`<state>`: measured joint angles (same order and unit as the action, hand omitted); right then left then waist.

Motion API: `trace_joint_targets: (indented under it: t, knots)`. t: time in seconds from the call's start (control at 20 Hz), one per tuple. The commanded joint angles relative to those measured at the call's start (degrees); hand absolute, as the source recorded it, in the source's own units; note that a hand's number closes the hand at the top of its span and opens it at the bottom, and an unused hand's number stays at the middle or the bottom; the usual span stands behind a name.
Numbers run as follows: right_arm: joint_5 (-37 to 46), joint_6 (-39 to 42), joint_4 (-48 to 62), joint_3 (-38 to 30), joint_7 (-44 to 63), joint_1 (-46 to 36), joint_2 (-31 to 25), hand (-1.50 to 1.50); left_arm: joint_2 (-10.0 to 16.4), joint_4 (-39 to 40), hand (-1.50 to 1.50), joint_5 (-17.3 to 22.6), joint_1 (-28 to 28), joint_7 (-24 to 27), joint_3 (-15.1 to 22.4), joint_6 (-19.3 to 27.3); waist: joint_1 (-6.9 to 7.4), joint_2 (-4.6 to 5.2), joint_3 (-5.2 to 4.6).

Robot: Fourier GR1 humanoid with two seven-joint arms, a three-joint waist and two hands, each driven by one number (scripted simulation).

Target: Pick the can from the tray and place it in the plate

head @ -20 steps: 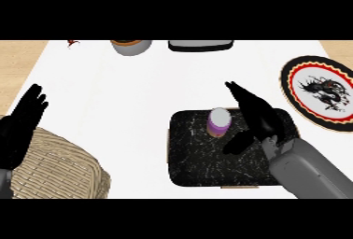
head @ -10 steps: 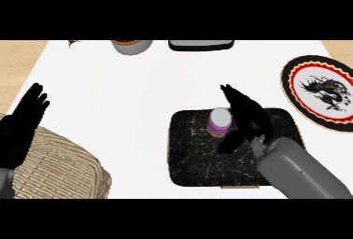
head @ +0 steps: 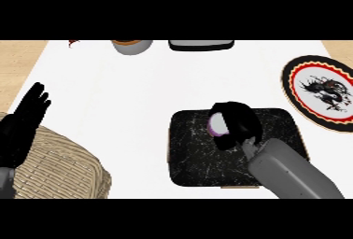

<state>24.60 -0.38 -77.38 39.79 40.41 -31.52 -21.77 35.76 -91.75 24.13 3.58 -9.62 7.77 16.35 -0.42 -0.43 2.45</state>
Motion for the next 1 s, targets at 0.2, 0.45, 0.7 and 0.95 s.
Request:
trace_joint_targets:
  t: [0.2, 0.45, 0.7, 0.95]
  knots:
    - [3.3, -1.5, 2.6, 0.5, -3.1, -0.9, -0.5, 1.50, -9.3, 2.7, 0.00, 2.3, -5.1, -1.2, 8.8, -1.4, -0.26, 1.01, -2.57]
    - [6.0, -3.7, -3.4, 7.2, -12.3, 7.9, -3.9, 1.50, -8.4, 3.1, 0.00, 3.0, -6.6, -0.7, 7.5, -1.0, -3.08, 0.43, -2.57]
    - [8.5, -13.9, -15.0, 7.3, -21.6, 15.0, -9.0, 1.50, -6.6, 2.7, 0.00, 4.6, -7.9, -1.3, 5.3, -0.6, -5.46, -0.32, -2.44]
    - [10.3, -24.3, -23.6, 2.8, -25.2, 19.2, -12.0, 1.50, -6.6, 1.4, 0.00, 5.3, -9.1, -0.8, 4.8, 0.4, -6.76, -0.62, -2.45]
